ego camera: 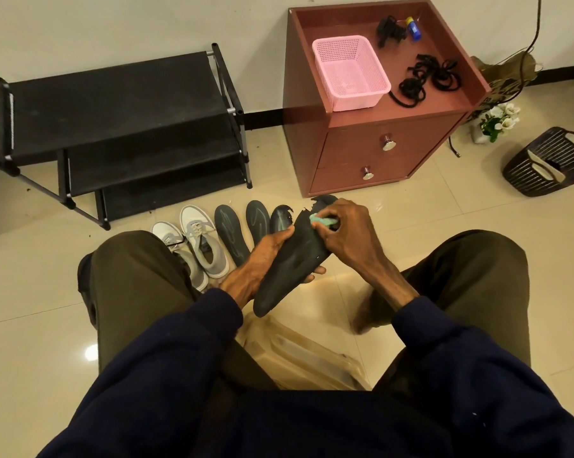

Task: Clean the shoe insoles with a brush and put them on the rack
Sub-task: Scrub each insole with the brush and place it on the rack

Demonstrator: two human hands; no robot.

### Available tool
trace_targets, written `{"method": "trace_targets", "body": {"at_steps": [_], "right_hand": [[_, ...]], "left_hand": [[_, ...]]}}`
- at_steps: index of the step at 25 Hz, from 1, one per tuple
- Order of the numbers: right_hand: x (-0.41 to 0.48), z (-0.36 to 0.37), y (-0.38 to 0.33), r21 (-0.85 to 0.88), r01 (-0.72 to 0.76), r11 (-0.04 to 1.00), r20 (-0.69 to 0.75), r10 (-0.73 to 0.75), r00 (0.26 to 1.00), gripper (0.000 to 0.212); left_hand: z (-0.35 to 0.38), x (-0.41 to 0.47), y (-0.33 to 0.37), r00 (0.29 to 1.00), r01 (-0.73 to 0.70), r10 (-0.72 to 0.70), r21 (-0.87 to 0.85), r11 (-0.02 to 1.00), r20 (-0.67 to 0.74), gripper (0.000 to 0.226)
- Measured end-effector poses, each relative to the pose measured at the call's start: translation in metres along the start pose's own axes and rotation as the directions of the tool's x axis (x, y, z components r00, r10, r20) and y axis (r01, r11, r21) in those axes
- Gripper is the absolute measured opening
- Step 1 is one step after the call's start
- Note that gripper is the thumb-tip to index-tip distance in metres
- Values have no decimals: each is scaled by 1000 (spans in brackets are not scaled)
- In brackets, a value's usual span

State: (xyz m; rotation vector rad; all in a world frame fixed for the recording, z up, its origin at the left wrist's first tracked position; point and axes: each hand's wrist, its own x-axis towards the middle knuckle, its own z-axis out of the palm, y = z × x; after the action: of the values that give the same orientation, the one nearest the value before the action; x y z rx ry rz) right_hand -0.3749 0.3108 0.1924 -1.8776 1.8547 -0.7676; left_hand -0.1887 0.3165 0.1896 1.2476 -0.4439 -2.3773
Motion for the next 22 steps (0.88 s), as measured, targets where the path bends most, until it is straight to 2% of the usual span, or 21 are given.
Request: {"method": "trace_targets", "body": {"at_steps": [3,4,7,9,12,13,14,16,18,19,20,22], "right_hand": [[-7,5,-16,126,62,990,190,-85,978,16],[-7,6,-15,78,70,995,181,-83,980,17],[0,5,1,-112,13,994,22,-11,1000,22],[-1,5,2,-94,-6,996,2,6,1000,22],[-13,11,-18,79,110,991,231,-125,965,16],[-17,12,-25,122,118,985,319,-152,935,16],[-18,12,-29,111,131,985,347,-162,924,16],[-11,9,-22,-36,139,990,228,-127,965,16],[-2,1,-7,-203,60,977,57,-49,997,17],[-1,0,-4,-212,21,977,19,-17,1000,17],[-3,1,-4,-175,16,984,28,-11,1000,18],[-12,8,-16,-37,73,997,187,-65,980,18]], "left_hand": [[-2,2,1,996,-79,79,1,997,-44,49],[-3,3,1,995,-90,89,-8,996,-45,50],[-2,3,3,996,-75,74,-23,997,-45,56],[0,-1,4,994,-68,67,-12,998,-81,53],[3,-5,5,975,-144,148,37,989,-163,35],[2,-5,6,967,-173,177,41,984,-184,34],[2,-4,7,962,-188,191,34,982,-193,36],[3,-5,6,969,-187,184,-2,982,-167,48],[6,-7,5,981,-156,150,-40,987,-120,57],[8,-9,5,983,-149,143,-41,988,-119,57],[10,-10,5,981,-148,142,-35,988,-134,52],[12,-13,7,971,-168,164,-6,986,-174,41]]}}
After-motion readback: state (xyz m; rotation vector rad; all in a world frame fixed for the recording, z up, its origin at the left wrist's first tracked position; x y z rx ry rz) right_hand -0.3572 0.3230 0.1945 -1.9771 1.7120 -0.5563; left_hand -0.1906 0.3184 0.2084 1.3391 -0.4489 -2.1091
